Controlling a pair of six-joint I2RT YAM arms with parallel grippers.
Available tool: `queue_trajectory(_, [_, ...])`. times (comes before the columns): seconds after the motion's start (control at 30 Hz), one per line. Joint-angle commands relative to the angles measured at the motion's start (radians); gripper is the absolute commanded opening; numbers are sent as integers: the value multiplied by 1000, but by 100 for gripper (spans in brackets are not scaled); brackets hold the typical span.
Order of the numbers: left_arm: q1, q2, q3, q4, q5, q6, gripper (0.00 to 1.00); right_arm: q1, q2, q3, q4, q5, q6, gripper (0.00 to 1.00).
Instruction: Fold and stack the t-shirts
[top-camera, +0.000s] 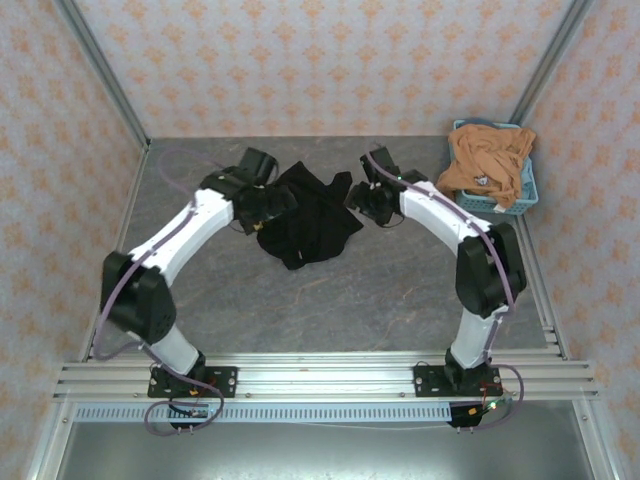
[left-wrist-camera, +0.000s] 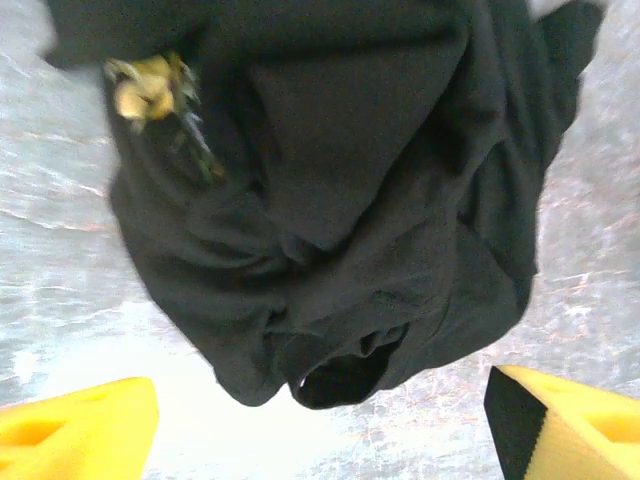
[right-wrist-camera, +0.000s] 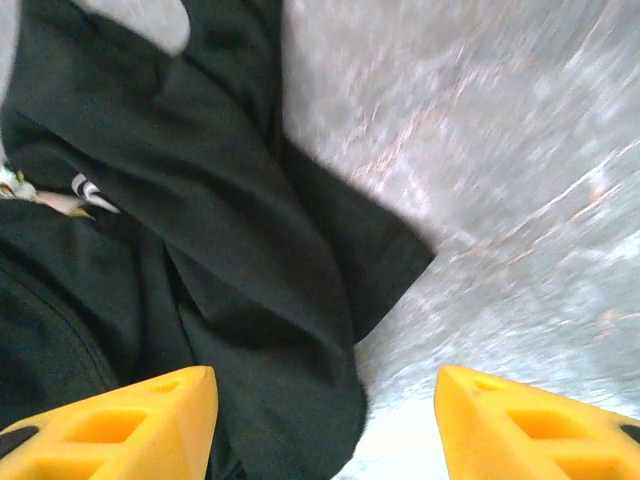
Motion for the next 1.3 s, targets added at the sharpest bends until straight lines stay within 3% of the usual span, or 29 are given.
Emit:
queue_trajectory(0.0, [-56,127,114,-59,-10,-48,86,11,72,-34,80,-118,126,59])
queue_trajectory(0.17, [-76,253,188,-79,-37,-66,86,6,138,-18,86,-147,171,57])
queue_trajectory(0.4, [-80,360,331,-149,-71,-85,78,-1,185,-44,106,-170,228,41])
queue_trajectory(0.6, [-80,411,415,-251,-151,-82,75,-9,171,-41,105,-149,235,1])
queue_trajectory(0.93, [-84,488,503,-249,-123,-83,70,-14,22,-77,21,-83,189,0])
queue_trajectory(1.0, [-89,493,511,-241,-119,-78,62,-17,-2,-80,12,-72,185,0])
queue_trajectory(1.2, [-83,523,557,-246,-128,-48,4,-68,-104,-71,-36,-9,152,0])
queue_trajectory(1.27, [-74,520,602,-239,-138,-46,0,-106,-151,-61,-55,16,138,0])
